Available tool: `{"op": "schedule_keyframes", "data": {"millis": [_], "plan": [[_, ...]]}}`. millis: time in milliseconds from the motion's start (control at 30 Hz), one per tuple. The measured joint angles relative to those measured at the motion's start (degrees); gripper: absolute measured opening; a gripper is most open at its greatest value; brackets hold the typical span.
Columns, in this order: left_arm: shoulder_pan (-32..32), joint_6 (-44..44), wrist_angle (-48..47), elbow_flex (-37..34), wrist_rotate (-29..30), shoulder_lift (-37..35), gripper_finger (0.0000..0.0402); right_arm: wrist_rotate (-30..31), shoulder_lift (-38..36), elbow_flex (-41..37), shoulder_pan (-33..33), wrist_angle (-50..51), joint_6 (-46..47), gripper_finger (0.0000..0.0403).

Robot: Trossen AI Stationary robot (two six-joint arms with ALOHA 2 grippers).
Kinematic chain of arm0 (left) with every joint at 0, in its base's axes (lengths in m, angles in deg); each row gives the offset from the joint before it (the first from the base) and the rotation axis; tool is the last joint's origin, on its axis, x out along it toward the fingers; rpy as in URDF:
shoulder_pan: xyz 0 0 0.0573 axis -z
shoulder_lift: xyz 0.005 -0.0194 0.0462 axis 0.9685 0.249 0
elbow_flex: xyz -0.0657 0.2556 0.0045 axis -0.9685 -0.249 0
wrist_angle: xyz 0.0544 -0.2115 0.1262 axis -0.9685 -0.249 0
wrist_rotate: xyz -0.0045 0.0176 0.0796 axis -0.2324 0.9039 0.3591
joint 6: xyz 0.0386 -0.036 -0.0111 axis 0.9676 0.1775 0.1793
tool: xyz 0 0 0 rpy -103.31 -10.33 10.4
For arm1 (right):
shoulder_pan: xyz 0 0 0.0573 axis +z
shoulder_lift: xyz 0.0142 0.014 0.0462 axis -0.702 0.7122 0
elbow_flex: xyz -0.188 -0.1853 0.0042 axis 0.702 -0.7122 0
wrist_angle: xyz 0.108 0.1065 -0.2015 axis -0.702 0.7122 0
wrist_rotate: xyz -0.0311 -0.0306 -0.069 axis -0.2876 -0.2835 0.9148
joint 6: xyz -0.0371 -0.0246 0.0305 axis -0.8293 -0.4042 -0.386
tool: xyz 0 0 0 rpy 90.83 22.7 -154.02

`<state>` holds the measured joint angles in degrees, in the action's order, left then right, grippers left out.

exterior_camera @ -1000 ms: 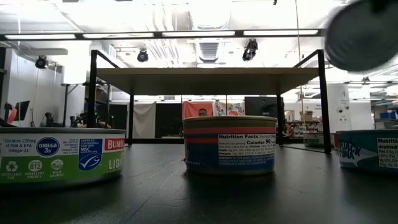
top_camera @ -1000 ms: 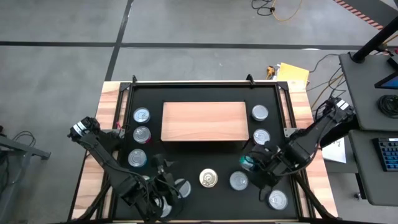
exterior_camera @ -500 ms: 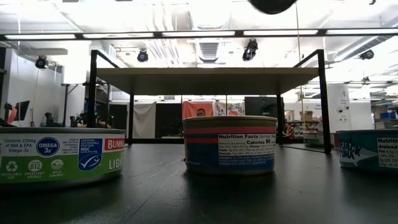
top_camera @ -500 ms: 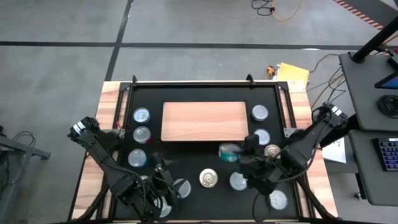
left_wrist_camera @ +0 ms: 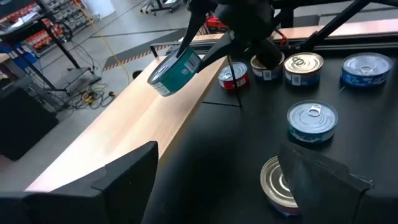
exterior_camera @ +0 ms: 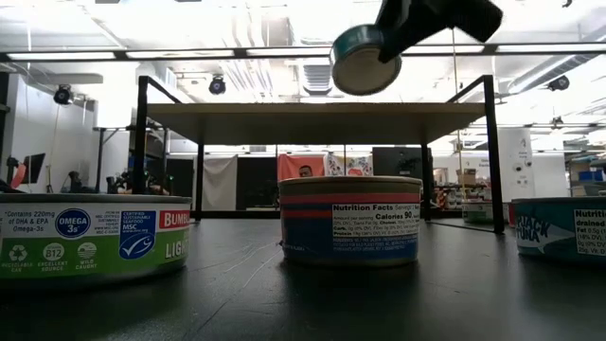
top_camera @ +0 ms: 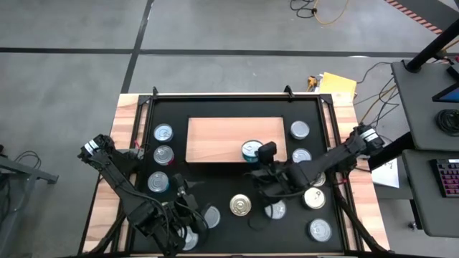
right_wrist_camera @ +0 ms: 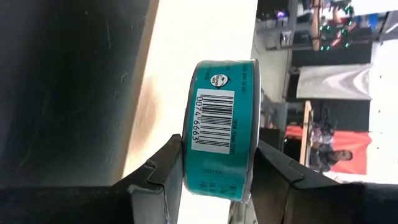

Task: Stack canned seafood by type on shelf
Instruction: Put the light green tuna can on the shelf

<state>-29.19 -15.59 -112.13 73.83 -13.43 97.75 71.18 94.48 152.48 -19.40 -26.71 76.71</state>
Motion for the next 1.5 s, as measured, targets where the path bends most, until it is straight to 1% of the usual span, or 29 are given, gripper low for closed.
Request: {"op": "schedule_keyframes", "data": {"millis": [267, 467, 800, 833, 900, 1033, 1167, 1267, 1367, 1500], "plan": [[0.0, 0.0, -2.3, 0.0, 0.0, 0.0, 0.0315, -1.2, 0.4, 0.0, -2.1, -0.6, 1.4, 0.0131], [0.0, 0.0, -2.9, 0.0, 1.1, 0.0, 0.0315, -7.0, 0.4, 0.0, -2.0, -0.7, 2.1, 0.0131], [-0.1, -0.9, -2.9, 0.0, 1.6, 0.9, 0.0315, -7.4, 0.5, 0.0, -2.5, -0.8, 1.3, 0.0131], [-0.1, -1.1, -2.9, 0.0, 1.6, 1.0, 0.0315, -7.5, 0.5, 0.0, -2.5, -0.8, 1.0, 0.0136], [-0.1, -1.4, -2.9, 0.0, 1.6, 1.0, 0.0315, -7.7, 0.5, 0.0, -2.6, -0.9, 0.4, 0.0157], [-0.1, -1.8, -2.8, 0.0, 1.6, 1.1, 0.0315, -11.1, 0.5, 0.0, -3.1, -1.7, -0.5, 0.0209], [-0.1, -1.9, -2.7, 0.0, 1.6, 1.1, 0.0315, -13.6, 0.5, 0.0, -4.2, -1.7, 1.1, 0.024], [-0.1, -1.9, -2.7, 0.0, 1.6, 1.1, 0.0315, -13.5, 0.5, 0.0, -5.6, -1.9, 3.2, 0.0251], [-0.1, -1.9, -2.7, 0.0, 1.6, 1.1, 0.0315, -13.3, 0.4, 0.0, -7.1, -1.9, 5.0, 0.0253], [-0.1, -2.7, -2.7, 0.0, 1.6, 1.1, 0.0315, -14.7, 0.4, 0.0, -7.7, -1.7, 3.8, 0.0249]]}}
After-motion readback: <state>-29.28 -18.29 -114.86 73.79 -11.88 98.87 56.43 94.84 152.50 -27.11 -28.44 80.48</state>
